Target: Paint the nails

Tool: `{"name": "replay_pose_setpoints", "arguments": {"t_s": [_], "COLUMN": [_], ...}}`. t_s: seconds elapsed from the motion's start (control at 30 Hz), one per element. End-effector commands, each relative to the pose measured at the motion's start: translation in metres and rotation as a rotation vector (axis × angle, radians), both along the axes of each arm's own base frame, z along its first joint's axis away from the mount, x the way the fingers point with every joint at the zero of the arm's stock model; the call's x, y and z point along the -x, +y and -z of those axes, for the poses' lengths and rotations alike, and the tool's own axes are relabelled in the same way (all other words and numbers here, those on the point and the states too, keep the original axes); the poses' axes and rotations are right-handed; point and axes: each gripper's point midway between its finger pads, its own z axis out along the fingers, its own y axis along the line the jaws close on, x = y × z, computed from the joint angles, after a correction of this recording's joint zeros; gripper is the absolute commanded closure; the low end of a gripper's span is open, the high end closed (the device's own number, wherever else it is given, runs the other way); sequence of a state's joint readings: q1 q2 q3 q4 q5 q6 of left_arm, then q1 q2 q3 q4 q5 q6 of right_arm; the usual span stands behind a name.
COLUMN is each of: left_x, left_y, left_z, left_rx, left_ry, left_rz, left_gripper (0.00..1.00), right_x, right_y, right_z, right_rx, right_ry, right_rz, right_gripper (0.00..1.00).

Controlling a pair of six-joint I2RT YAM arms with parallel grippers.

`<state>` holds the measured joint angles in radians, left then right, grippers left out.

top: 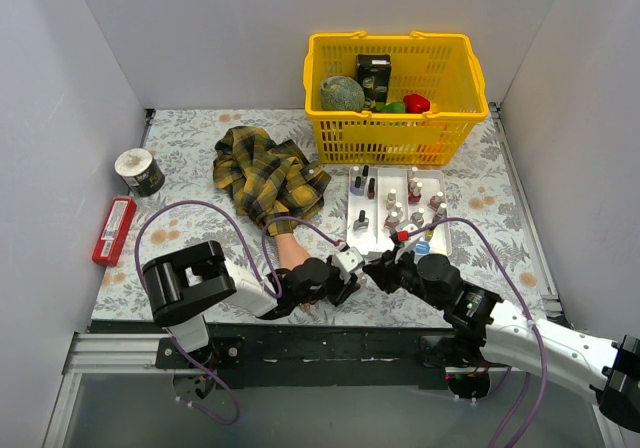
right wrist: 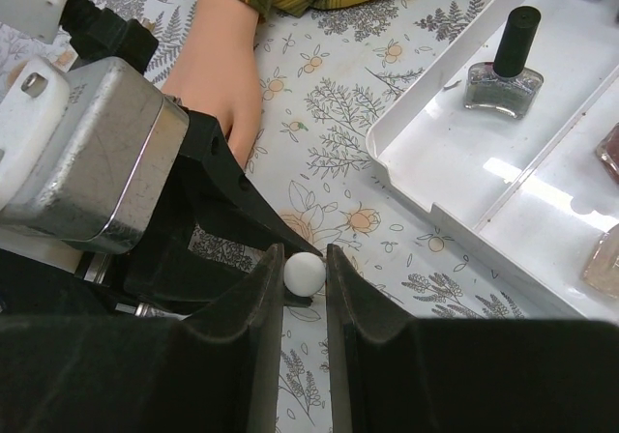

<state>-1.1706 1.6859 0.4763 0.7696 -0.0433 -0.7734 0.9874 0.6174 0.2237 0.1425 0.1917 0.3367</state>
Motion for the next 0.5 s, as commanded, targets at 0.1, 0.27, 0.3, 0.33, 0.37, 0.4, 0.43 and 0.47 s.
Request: {"name": "replay_pose_setpoints", "arguments": {"t_s": [0.1,0.27,0.3,0.33,0.37,0.4,0.43,0.47], "left_x": [0.0036,0.0043,0.0039,0.0037,0.0039,0.0047,0.0043,0.0048], "left_y": [-0.0055,-0.0059,-0.0066,-0.0066,-0.0069,-0.0072,-0.008,-0.0078], "left_z": [-0.0045,-0.0037,-0.0045,-0.0051,-0.0048,-0.005,-0.0055,-0.0049], "left_rx": [-0.006,-0.011,-0.009,-0.009,-0.009,-0.009,-0.009,-0.012], "left_ry": [-0.012,-0.011,-0.011,-0.014,-0.012,-0.012,-0.014,-0.014], "left_rz": [0.02,0.023,0.021,0.022,0.023,0.027,0.027,0.027], "left_gripper": [0.8,0.8,0.8,0.8,0.8,0.8,0.8,0.8], "right_x": [-0.008,-0.0076,-0.0081,-0.0081,-0.0082,-0.0082,-0.0084,-0.0084], "right_y": [0.0063,0.007,0.0069,0.0064,0.0064,0.0066,0.0068,0.0068], "right_z": [-0.0178,-0.0173,-0.0176,-0.0166,-0.0161,-0.0157,-0.0156,-0.0152], "right_rx": [-0.051,-0.05,-0.051,-0.048,-0.046,-0.045,-0.044,-0.043], "right_ry": [-0.041,-0.042,-0.041,-0.04,-0.04,-0.038,-0.037,-0.036], "right_rz": [0.014,0.009,0.012,0.013,0.013,0.013,0.013,0.013], "right_gripper": [0.99,0.99,0.99,0.99,0.99,0.99,0.99,0.99]}}
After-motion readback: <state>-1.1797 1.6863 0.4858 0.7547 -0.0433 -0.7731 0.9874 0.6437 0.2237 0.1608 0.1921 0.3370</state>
